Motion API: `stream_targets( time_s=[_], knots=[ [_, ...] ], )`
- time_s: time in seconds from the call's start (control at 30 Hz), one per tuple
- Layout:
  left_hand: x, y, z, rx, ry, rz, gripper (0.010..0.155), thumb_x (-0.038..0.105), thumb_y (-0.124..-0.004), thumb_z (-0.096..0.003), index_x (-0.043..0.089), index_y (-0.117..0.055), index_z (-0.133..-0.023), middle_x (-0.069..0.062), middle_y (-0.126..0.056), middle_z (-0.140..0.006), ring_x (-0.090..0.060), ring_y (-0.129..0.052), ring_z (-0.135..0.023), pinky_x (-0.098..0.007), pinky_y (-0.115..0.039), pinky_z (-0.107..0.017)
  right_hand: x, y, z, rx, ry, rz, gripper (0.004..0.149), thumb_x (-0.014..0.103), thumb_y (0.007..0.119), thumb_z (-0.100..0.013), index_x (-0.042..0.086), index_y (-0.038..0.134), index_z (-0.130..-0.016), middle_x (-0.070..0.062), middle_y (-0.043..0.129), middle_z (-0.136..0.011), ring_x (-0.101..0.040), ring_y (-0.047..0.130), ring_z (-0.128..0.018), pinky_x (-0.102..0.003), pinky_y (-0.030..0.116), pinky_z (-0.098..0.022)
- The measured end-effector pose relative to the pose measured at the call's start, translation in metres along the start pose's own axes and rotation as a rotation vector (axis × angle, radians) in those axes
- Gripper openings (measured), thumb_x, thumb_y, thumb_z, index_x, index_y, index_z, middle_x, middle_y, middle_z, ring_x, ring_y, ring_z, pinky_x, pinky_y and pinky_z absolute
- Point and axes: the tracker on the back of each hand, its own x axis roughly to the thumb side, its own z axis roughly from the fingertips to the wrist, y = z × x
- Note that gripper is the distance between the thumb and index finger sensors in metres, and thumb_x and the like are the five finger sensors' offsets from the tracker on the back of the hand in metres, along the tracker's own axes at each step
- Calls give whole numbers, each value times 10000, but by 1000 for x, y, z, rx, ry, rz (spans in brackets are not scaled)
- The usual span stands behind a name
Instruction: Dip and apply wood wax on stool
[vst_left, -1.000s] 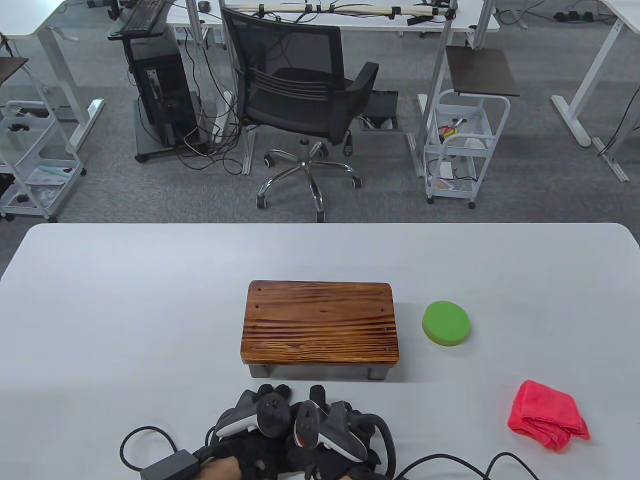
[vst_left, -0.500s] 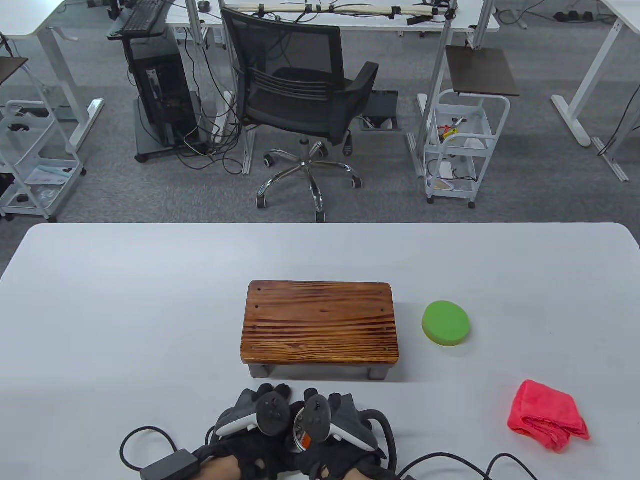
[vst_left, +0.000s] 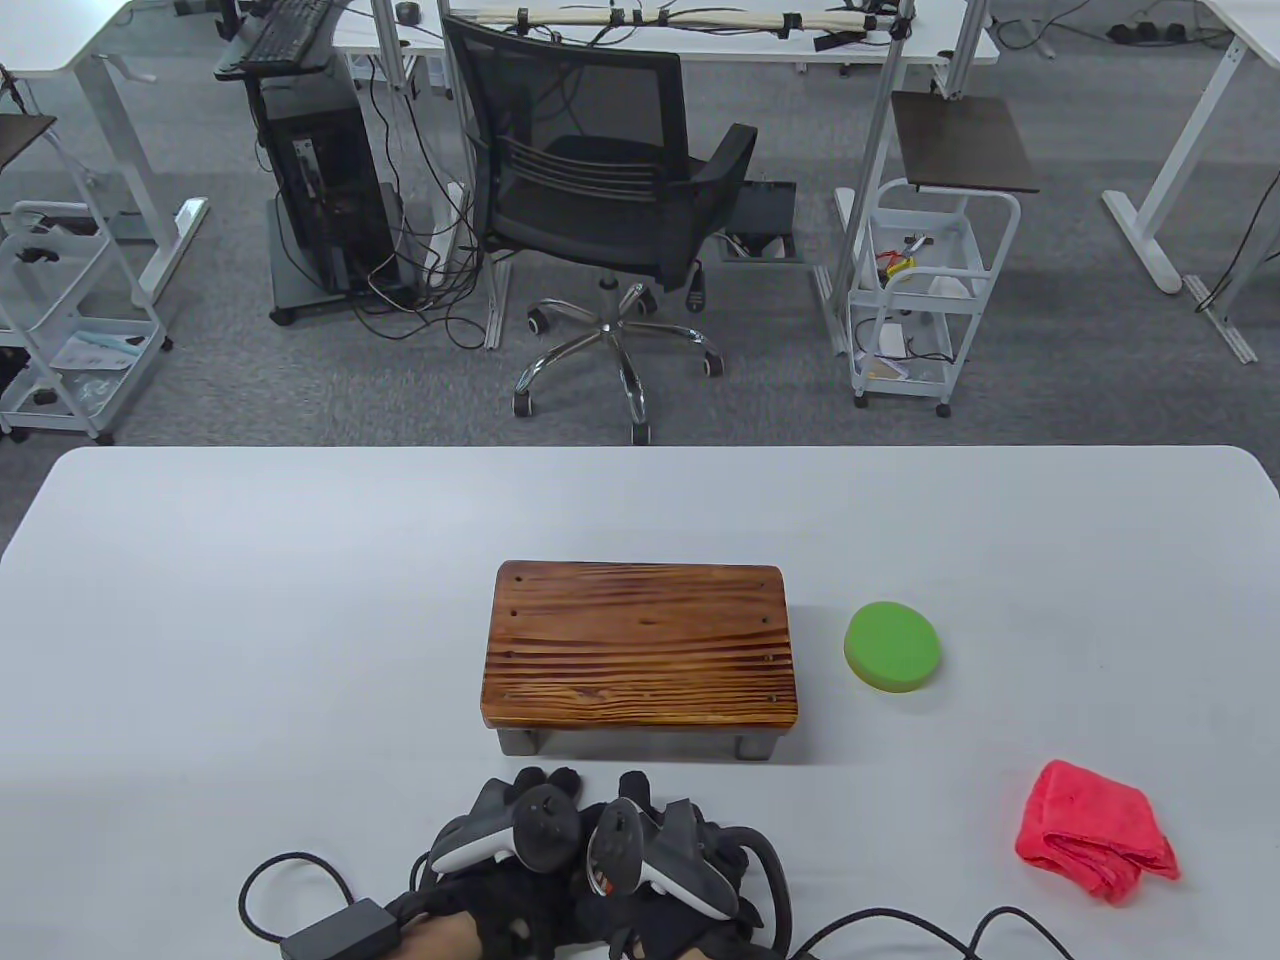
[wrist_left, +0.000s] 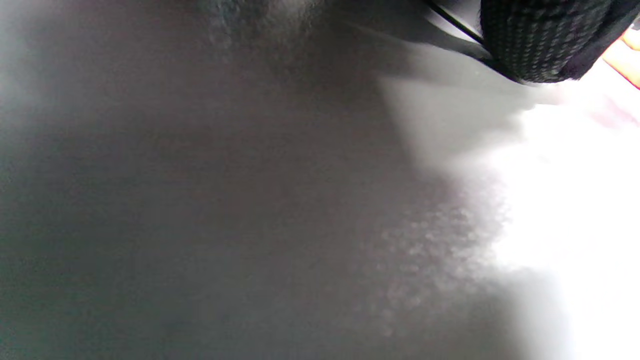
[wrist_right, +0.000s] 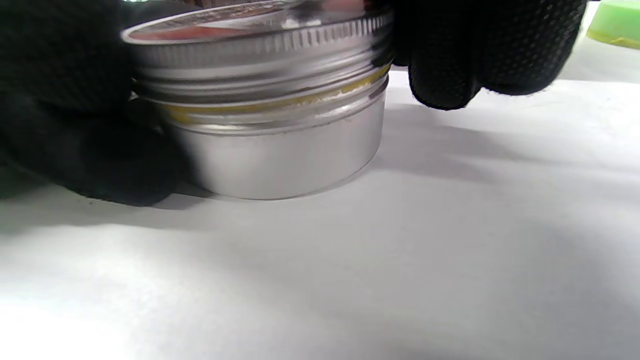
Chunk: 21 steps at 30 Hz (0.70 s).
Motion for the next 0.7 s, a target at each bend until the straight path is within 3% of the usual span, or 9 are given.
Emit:
stream_targets(
  time_s=[0.43, 0.7],
  knots=[
    [0, 0, 0, -5, -4, -1, 1011, 738, -753, -493, 378, -16, -1085, -133, 271, -1109, -471, 269, -949, -738, 61, -591, -4, 2, -5, 81, -79, -76, 901, 676, 852, -480, 248, 311, -1060, -110, 387, -1066, -564, 720, -817, -606, 734, -605],
    [0, 0, 1, -8, -4, -10, 980, 742, -728, -509, 395, -11, -1080, -137, 279, -1105, -472, 274, -946, -739, 63, -591, -4, 0, -2, 48, 24, -10, 1002, 808, 818, -426, 262, 267, -1061, -192, 464, -1044, -533, 799, -772, -609, 790, -541]
  ],
)
